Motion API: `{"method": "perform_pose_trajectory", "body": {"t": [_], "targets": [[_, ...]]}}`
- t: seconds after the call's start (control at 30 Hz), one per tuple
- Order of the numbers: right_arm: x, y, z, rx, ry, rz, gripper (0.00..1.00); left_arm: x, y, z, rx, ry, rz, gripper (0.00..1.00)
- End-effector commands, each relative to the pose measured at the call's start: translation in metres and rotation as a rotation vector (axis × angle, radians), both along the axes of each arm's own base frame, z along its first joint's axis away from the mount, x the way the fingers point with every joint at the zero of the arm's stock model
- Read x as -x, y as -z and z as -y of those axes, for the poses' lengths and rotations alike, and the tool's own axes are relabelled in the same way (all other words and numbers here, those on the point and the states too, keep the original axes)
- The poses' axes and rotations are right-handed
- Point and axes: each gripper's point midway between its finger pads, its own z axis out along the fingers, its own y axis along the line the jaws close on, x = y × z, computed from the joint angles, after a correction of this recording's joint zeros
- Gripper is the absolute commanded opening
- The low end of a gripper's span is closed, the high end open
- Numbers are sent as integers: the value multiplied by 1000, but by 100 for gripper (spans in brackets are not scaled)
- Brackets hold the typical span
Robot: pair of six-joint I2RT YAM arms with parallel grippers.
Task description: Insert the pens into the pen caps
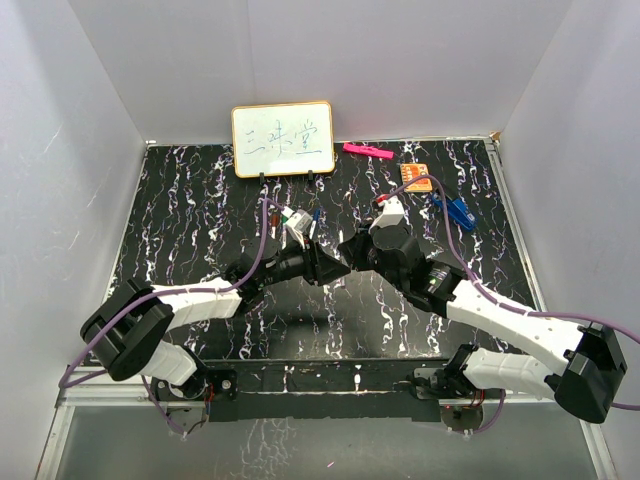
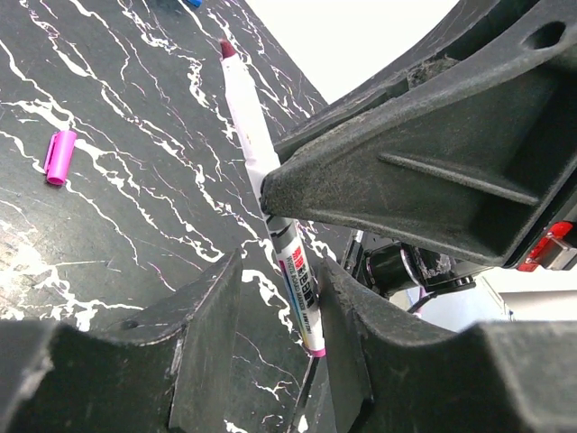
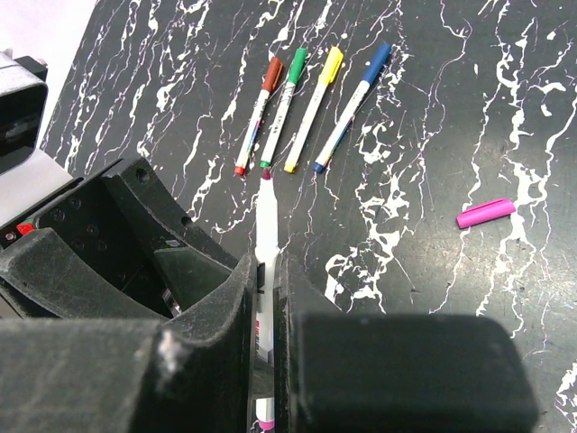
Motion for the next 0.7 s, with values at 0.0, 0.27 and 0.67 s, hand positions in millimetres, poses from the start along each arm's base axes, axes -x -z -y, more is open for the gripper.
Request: {"method": "perform_pose_trajectory", "body": {"t": [0.0,0.27,0.67], "targets": [[-2,-15,-7,-56,-17,40,0,-6,-25,7,58,0,63,36],[0,-12,-7,-58,-21,35,0,-13,-21,2,28,-50,57,0],[-4,-42,9,-60,41,90,46,-34,18,-32,-186,-259,-8,0]]}}
